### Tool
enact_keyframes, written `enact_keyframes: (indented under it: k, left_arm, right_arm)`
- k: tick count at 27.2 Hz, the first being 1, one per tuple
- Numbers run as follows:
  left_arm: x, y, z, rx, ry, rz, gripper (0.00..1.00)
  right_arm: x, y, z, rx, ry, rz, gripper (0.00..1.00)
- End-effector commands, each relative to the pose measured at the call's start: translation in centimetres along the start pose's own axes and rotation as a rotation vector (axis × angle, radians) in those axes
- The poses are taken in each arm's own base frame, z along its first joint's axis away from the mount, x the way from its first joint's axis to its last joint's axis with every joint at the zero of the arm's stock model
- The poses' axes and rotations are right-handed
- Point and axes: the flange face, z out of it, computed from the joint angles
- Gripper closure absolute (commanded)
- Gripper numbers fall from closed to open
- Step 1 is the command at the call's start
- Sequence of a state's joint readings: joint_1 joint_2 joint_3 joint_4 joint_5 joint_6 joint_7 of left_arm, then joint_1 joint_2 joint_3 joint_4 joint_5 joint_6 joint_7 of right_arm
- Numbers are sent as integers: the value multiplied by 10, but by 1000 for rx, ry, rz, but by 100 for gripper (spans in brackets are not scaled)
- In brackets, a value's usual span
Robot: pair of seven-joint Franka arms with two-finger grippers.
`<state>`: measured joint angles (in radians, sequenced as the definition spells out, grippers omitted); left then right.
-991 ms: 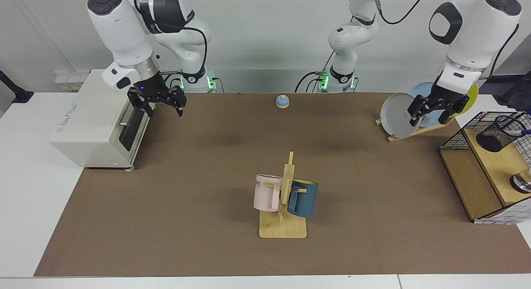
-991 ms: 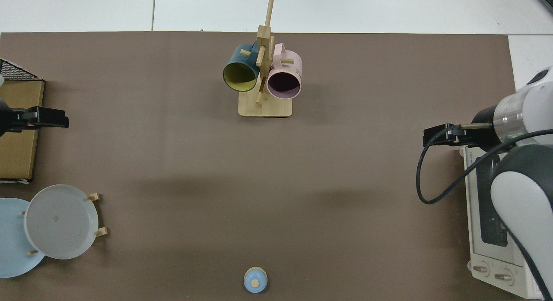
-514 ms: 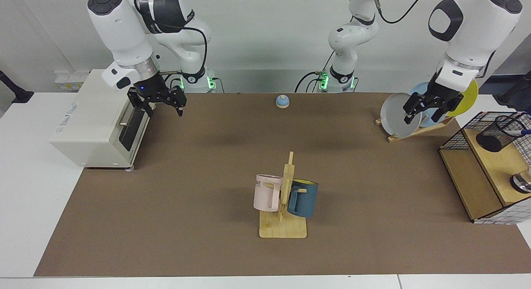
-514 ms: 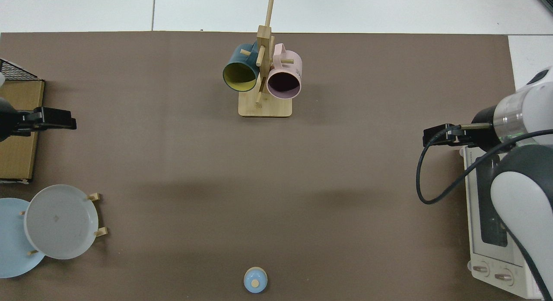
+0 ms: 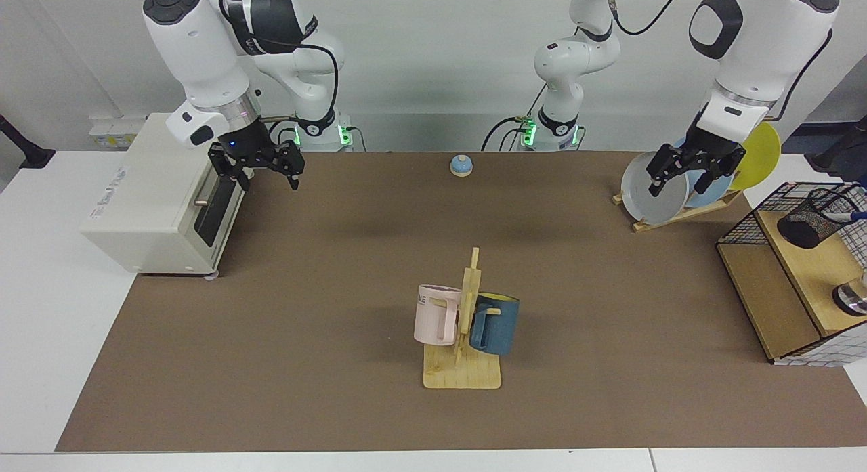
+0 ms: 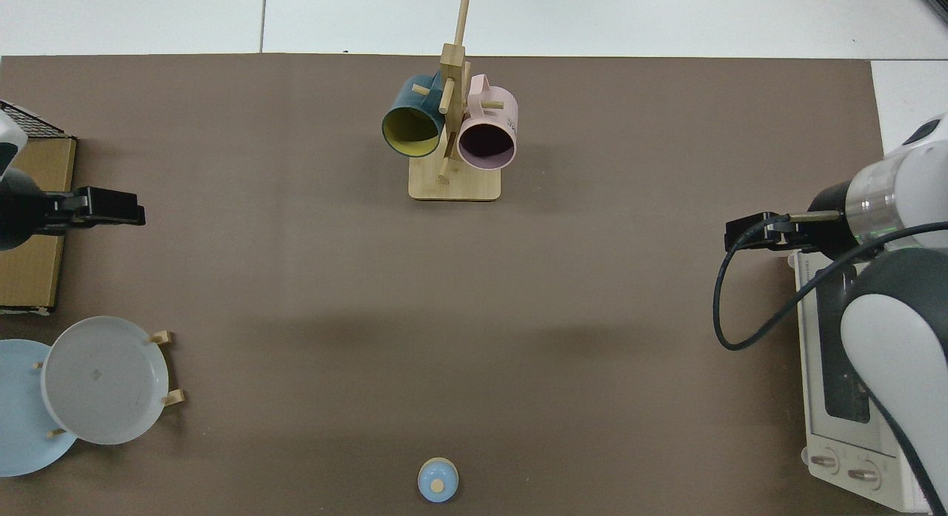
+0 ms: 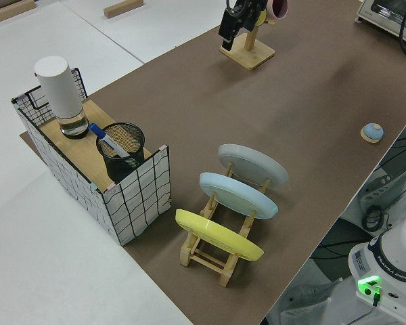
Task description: Put markers into pen holder
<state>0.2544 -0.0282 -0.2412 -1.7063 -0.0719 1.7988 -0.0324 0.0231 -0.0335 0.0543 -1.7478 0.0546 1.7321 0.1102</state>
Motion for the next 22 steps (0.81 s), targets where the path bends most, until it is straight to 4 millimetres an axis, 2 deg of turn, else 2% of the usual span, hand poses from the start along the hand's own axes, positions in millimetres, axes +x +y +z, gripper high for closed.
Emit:
enact_keyframes:
  k: [1,6,11,18,22]
  left_arm:
    - [-7,15,-10,-6,8,23,0]
    - [-12,31,-15,-11,14,58,0]
    - [-12,23,-11,21,11,71,0]
    - [-14,24,-10,32,-4,87,0]
    - [-17,19,-9,49,-39,186,0]
  right_arm:
    - [-1,2,-3,13,-6,-14,0]
    - [-2,2,-3,13,-7,-16,0]
    - [-1,2,-3,13,-6,-16,0]
    - [-2,1,-3,13,-7,-17,0]
    - [-1,2,-3,13,-6,-16,0]
